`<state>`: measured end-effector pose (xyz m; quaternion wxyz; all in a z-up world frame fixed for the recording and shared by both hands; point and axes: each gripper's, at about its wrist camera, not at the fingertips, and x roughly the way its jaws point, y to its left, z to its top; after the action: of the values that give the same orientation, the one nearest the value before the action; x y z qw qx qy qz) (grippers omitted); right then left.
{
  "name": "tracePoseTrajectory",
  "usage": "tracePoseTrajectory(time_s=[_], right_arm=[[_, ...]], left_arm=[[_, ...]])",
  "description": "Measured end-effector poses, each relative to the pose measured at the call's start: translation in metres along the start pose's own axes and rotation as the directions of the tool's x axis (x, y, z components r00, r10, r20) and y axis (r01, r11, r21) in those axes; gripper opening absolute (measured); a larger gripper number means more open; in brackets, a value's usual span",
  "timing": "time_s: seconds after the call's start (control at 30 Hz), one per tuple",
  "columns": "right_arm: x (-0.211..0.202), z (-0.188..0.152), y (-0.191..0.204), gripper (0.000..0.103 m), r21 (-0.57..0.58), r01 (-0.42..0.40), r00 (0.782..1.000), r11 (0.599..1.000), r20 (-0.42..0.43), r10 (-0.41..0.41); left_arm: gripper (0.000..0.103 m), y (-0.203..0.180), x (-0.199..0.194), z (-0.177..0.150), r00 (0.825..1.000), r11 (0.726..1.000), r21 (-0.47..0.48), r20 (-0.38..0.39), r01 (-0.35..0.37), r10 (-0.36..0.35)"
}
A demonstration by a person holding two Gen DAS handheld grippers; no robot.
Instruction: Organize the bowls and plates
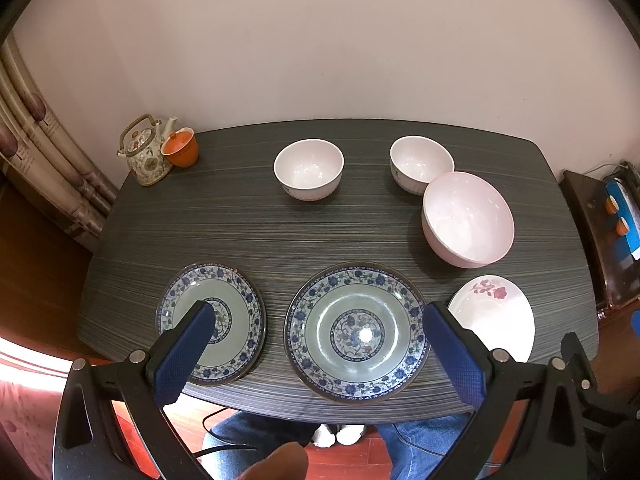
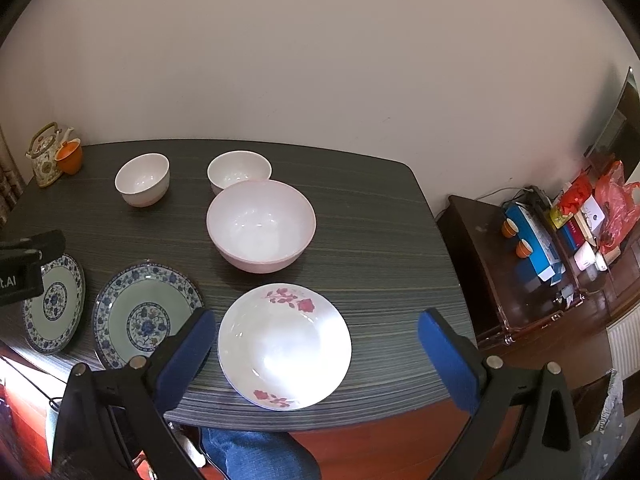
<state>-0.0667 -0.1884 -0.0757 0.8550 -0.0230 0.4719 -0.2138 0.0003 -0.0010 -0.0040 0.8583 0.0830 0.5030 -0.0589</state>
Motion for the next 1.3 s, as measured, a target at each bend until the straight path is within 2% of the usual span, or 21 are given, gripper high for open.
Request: tracePoseTrajectory(time_s=[1.3], right_arm=[[0.0069,-0.0044,0.0007,0.103,-0.010,-0.006,1.000,1.000,-0.023,0.006]], left_arm=[[0.103,-0.0046,0.0060,-0.0042,1.000,1.000,0.009,-0.011,-0.003,0.004]])
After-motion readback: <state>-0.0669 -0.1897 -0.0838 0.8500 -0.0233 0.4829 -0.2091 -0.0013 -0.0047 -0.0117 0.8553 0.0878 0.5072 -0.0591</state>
